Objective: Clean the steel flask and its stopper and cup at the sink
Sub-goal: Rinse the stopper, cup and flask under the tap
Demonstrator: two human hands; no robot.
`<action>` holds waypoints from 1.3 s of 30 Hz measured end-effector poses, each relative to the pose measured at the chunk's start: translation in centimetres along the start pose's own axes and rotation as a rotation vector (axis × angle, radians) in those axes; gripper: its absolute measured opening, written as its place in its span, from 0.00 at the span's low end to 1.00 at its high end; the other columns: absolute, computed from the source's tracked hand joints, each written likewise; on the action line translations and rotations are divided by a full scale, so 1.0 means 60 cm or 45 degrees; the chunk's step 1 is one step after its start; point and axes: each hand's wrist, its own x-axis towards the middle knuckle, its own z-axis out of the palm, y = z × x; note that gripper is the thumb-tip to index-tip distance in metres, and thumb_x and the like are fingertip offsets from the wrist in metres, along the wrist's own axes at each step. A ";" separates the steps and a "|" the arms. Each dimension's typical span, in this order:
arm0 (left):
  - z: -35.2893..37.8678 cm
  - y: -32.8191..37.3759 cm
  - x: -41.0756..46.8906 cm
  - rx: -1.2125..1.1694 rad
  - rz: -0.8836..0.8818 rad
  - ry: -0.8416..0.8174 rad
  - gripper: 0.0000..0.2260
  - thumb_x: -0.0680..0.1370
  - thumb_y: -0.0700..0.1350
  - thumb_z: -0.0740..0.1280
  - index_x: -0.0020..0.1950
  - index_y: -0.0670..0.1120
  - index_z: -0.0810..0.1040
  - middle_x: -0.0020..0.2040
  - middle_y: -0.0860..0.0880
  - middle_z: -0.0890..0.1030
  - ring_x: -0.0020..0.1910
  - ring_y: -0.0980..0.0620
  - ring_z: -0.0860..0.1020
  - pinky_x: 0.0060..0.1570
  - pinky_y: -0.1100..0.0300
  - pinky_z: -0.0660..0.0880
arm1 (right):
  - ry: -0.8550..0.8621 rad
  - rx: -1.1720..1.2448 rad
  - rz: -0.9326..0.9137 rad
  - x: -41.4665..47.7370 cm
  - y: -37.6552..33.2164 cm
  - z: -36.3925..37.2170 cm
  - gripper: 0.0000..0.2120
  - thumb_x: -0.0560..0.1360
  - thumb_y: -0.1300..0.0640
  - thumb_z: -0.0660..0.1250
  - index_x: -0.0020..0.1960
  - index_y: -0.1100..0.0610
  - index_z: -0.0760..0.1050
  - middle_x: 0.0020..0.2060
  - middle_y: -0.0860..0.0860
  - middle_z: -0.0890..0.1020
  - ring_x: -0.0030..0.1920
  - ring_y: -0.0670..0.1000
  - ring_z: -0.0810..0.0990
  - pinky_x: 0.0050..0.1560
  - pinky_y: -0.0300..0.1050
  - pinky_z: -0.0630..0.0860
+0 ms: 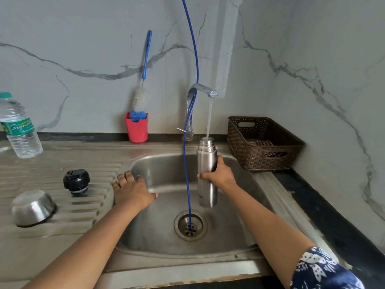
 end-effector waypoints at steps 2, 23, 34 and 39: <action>0.000 0.000 -0.001 -0.001 0.000 0.001 0.39 0.73 0.68 0.61 0.77 0.47 0.56 0.78 0.39 0.49 0.76 0.36 0.49 0.74 0.42 0.50 | -0.005 0.027 0.010 0.001 0.000 0.002 0.39 0.62 0.49 0.79 0.66 0.54 0.62 0.60 0.55 0.77 0.59 0.57 0.77 0.58 0.52 0.75; -0.001 -0.001 0.000 -0.022 0.010 0.008 0.39 0.73 0.67 0.62 0.77 0.47 0.57 0.78 0.39 0.49 0.76 0.36 0.49 0.74 0.42 0.50 | 0.033 0.054 -0.009 0.005 -0.006 -0.015 0.37 0.63 0.48 0.78 0.65 0.54 0.64 0.60 0.54 0.77 0.59 0.57 0.77 0.57 0.51 0.74; -0.010 -0.013 0.001 -0.069 -0.001 0.078 0.37 0.74 0.65 0.63 0.75 0.45 0.62 0.76 0.43 0.59 0.74 0.42 0.59 0.71 0.49 0.59 | -0.199 -0.667 -0.255 -0.037 -0.047 -0.041 0.43 0.63 0.43 0.74 0.72 0.51 0.59 0.60 0.56 0.74 0.57 0.58 0.75 0.54 0.48 0.73; -0.015 -0.019 0.002 -0.075 0.018 0.086 0.36 0.75 0.64 0.63 0.75 0.43 0.63 0.75 0.44 0.62 0.73 0.44 0.61 0.69 0.51 0.62 | -0.363 -1.162 -0.259 -0.067 -0.066 -0.020 0.43 0.62 0.44 0.76 0.72 0.48 0.60 0.60 0.56 0.71 0.58 0.58 0.74 0.53 0.51 0.75</action>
